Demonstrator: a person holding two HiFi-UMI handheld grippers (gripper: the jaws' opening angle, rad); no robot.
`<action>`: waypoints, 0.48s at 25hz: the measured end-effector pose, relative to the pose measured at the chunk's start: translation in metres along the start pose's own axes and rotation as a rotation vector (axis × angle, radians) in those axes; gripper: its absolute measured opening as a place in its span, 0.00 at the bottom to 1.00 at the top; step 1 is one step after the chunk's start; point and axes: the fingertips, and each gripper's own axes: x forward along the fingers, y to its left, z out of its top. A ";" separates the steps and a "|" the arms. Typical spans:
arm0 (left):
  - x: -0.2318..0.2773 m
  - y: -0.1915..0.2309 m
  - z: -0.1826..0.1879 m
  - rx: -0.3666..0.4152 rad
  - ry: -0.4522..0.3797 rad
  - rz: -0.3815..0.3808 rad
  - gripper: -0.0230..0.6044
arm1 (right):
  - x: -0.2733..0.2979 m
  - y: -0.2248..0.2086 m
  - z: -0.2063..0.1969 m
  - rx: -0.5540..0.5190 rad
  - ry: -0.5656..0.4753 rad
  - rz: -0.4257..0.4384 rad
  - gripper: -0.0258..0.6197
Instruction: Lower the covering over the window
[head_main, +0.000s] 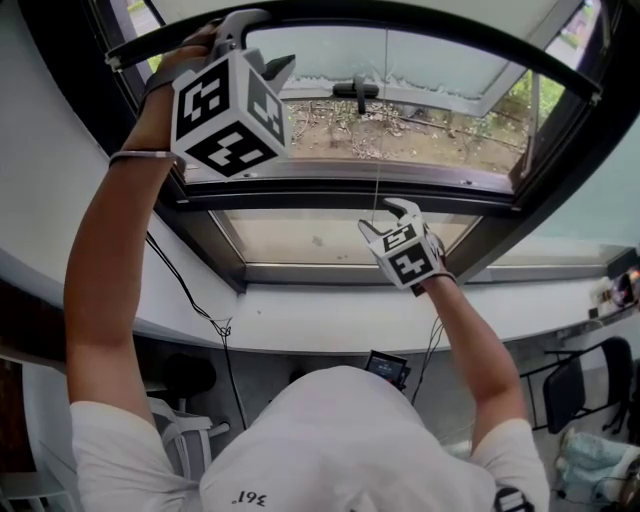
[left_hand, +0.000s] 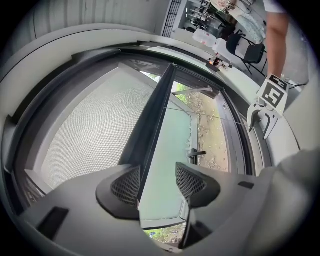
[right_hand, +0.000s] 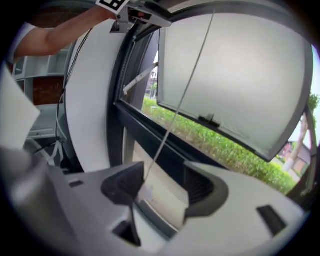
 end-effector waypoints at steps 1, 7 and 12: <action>0.000 0.000 0.000 -0.004 0.001 -0.002 0.38 | -0.001 0.000 0.000 -0.004 0.001 0.004 0.41; 0.001 0.000 -0.001 -0.019 0.007 -0.006 0.38 | -0.009 0.006 0.002 -0.082 -0.013 0.040 0.51; 0.001 0.000 -0.001 -0.028 0.009 -0.003 0.38 | -0.018 0.006 0.007 -0.135 -0.030 0.039 0.52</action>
